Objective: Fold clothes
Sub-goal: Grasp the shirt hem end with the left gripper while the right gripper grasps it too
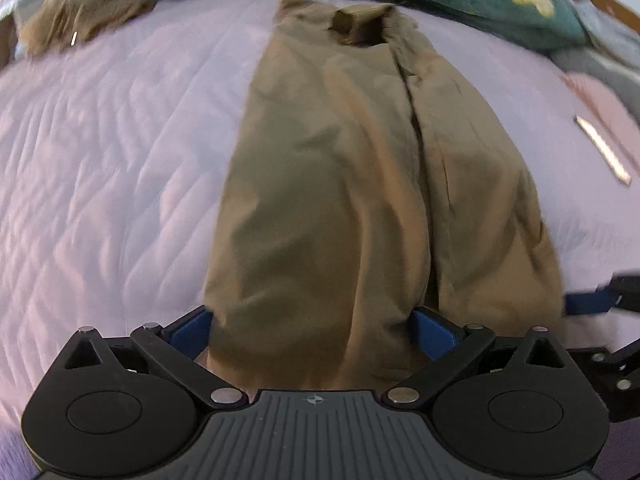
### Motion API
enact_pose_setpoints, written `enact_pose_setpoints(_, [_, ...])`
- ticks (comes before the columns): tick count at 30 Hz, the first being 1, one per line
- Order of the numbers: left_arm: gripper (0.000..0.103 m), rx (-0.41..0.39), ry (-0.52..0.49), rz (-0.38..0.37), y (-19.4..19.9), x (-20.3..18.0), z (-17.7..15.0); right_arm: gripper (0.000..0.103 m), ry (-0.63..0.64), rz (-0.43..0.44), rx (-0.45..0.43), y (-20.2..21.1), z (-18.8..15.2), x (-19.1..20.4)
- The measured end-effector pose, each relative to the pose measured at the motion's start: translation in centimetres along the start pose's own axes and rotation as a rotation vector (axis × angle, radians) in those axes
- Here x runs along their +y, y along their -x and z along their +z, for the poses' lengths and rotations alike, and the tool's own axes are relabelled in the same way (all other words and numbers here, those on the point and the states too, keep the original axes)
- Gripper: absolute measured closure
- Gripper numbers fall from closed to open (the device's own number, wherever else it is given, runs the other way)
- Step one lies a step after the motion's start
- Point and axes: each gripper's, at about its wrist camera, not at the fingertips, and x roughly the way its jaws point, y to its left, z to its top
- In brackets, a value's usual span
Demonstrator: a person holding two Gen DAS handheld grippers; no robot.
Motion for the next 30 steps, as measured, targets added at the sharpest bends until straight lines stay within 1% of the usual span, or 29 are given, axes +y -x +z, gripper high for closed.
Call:
enact_pose_setpoints(1, [0.013,-0.014,0.026,0.000,0.3,0.3,0.0,0.088,-0.005,0.011,-0.002,0.0,0.0,-0.2])
enact_pose_setpoints(2, [0.028,-0.028,0.055,0.002,0.7,0.6,0.0,0.092,-0.008,0.019,0.001,0.0,0.2,-0.3])
enact_pose_setpoints(3, [0.035,-0.042,0.083,0.003,1.0,0.9,0.0,0.096,-0.012,0.027,0.004,-0.1,0.3,-0.5])
enact_pose_setpoints(4, [0.051,-0.047,0.108,0.002,1.3,1.4,0.0,0.096,-0.013,0.035,0.005,0.0,0.3,-0.6])
enact_pose_setpoints(5, [0.061,-0.042,0.124,-0.015,1.5,1.9,0.0,0.097,-0.011,0.043,0.004,0.1,0.4,-0.6])
enact_pose_setpoints(6, [0.067,-0.036,0.139,-0.035,1.6,2.3,0.1,0.097,-0.009,0.050,0.003,0.2,0.4,-0.6])
enact_pose_setpoints(7, [0.078,-0.023,0.141,-0.053,1.6,2.4,0.3,0.097,-0.007,0.058,0.001,0.3,0.5,-0.6])
enact_pose_setpoints(8, [0.086,-0.014,0.139,-0.062,1.5,2.2,0.3,0.097,-0.008,0.062,0.003,0.3,0.5,-0.6])
enact_pose_setpoints(10, [0.087,0.002,0.134,-0.078,1.4,2.0,0.4,0.097,-0.012,0.064,0.014,0.5,0.4,-1.0])
enact_pose_setpoints(12, [0.087,-0.015,0.168,-0.086,1.5,2.3,0.3,0.097,-0.011,0.069,0.012,0.9,0.4,-1.1])
enact_pose_setpoints(16, [0.091,-0.021,0.141,-0.089,1.6,1.6,-0.2,0.097,-0.010,0.083,0.002,1.6,0.4,-1.3])
enact_pose_setpoints(21, [0.093,-0.009,0.158,-0.132,2.0,2.0,0.2,0.097,-0.015,0.103,-0.003,2.5,0.7,-1.2])
enact_pose_setpoints(24, [0.093,-0.006,0.160,-0.149,4.1,1.8,-0.1,0.097,-0.015,0.116,-0.004,3.2,0.8,-1.1])
enact_pose_setpoints(28, [0.093,0.042,0.158,-0.156,7.6,1.1,-1.1,0.097,-0.009,0.156,0.022,6.1,0.6,-0.7])
enact_pose_setpoints(30, [0.093,0.042,0.174,-0.160,9.7,0.6,-1.3,0.097,-0.013,0.178,0.040,7.7,0.5,-0.4])
